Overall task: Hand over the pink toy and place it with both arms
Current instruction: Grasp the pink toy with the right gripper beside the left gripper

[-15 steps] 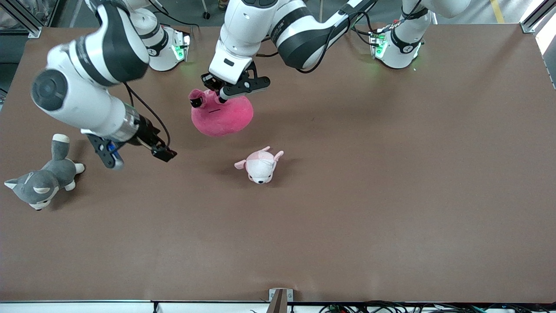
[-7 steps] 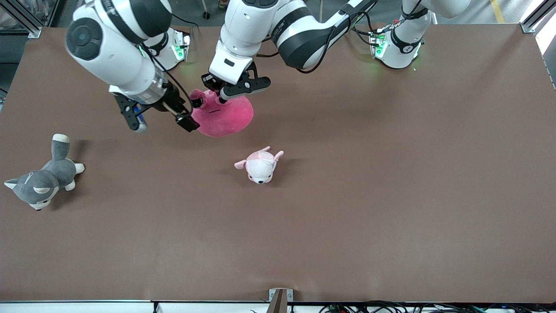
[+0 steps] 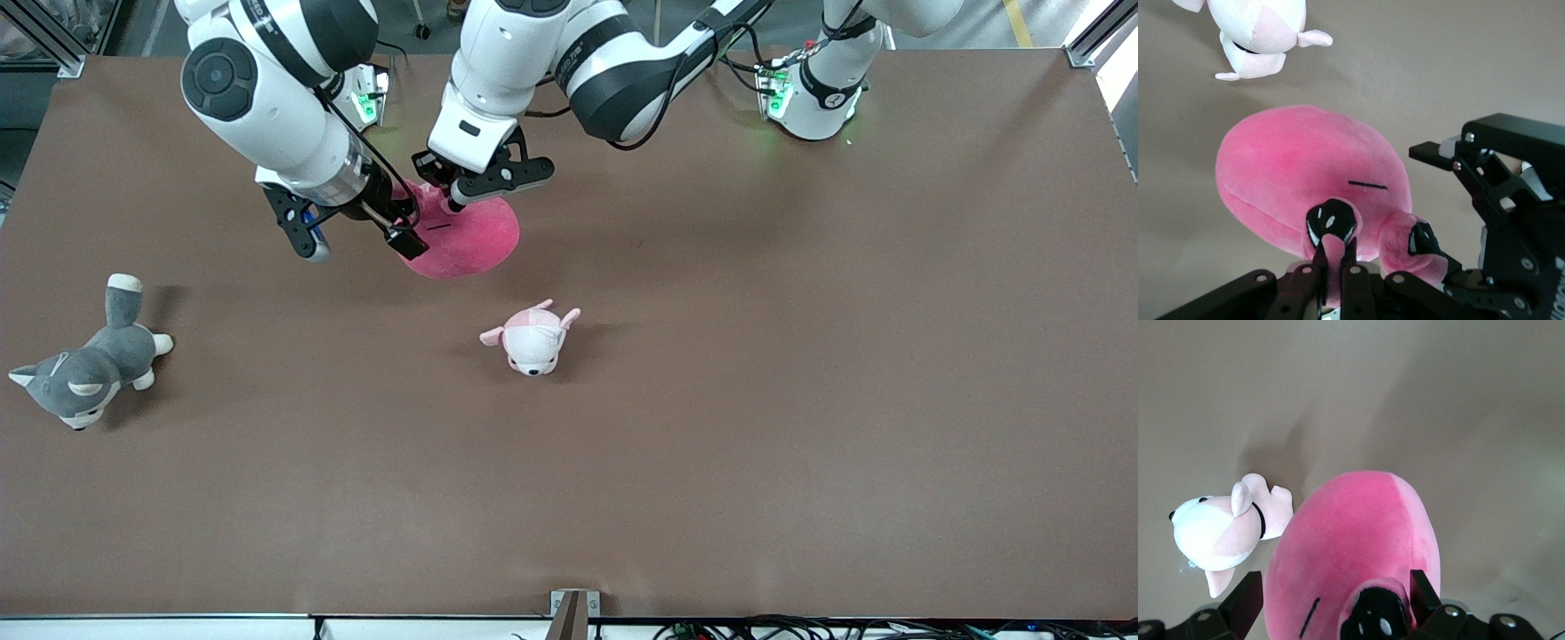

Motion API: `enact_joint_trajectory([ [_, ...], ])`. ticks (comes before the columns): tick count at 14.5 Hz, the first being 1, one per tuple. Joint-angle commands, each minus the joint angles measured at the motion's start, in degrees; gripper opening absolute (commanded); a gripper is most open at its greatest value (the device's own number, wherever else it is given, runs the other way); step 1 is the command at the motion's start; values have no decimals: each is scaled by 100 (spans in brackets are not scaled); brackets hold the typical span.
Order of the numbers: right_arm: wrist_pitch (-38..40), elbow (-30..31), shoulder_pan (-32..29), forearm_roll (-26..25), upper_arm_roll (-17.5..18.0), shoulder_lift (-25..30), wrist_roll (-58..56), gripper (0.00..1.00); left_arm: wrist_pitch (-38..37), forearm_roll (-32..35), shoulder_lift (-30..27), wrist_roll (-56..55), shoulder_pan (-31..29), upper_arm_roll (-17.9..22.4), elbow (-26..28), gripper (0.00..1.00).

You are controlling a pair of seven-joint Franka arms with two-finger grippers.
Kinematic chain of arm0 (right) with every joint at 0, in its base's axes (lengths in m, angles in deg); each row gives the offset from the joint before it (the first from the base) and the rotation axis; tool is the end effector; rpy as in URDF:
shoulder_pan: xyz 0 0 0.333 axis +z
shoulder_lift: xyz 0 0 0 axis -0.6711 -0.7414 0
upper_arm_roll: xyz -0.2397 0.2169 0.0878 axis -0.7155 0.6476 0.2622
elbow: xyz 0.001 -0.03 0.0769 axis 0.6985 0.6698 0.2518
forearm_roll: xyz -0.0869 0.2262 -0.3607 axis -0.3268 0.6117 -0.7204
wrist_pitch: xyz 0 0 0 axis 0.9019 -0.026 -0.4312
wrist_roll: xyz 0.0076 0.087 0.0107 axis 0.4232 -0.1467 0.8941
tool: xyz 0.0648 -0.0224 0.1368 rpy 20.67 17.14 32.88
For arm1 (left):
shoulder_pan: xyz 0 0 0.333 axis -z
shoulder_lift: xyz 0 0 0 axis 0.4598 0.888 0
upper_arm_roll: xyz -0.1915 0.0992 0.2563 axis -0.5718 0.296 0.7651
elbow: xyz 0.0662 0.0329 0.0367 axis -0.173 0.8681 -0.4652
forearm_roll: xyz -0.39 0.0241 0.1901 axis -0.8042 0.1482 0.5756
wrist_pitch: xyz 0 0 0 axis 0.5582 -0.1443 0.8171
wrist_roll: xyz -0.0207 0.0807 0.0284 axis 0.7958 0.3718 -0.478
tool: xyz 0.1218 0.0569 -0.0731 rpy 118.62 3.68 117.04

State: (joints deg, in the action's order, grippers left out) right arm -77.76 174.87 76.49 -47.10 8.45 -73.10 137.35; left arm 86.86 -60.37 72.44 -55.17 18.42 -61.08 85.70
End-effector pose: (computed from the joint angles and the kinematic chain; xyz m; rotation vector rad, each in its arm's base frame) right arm 0.5063 0.2946 0.4532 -2.6697 1.4428 0.2986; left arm 0.4338 -0.6884 0.4847 2.6578 0.6174 -0.1735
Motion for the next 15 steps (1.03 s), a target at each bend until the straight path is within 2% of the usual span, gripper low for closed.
enact_joint_trajectory([
  [1, -27, 374, 134, 90, -27, 409, 108, 92, -82, 8, -54, -50, 26, 32, -70, 0],
  [6, 17, 427, 257, 90, -27, 507, 125, 82, -82, 8, -54, -59, 26, 32, -70, 0],
  [10, 52, 419, 293, 90, -27, 507, 160, 59, -82, 8, -55, -50, 18, 41, -62, 0],
  [11, 52, 419, 293, 82, -27, 507, 160, 37, -82, 8, -54, -50, 18, 41, -70, 0],
  [13, 96, 410, 284, 90, -35, 507, 160, 8, -82, 8, -54, -50, 9, 41, -70, 0],
  [14, 105, 401, 284, 90, -35, 507, 160, 3, -82, 8, -54, -50, 9, 41, -62, 0],
  [15, 114, 392, 284, 90, -35, 507, 160, 1, -82, 8, -54, -50, 0, 41, -70, 0],
])
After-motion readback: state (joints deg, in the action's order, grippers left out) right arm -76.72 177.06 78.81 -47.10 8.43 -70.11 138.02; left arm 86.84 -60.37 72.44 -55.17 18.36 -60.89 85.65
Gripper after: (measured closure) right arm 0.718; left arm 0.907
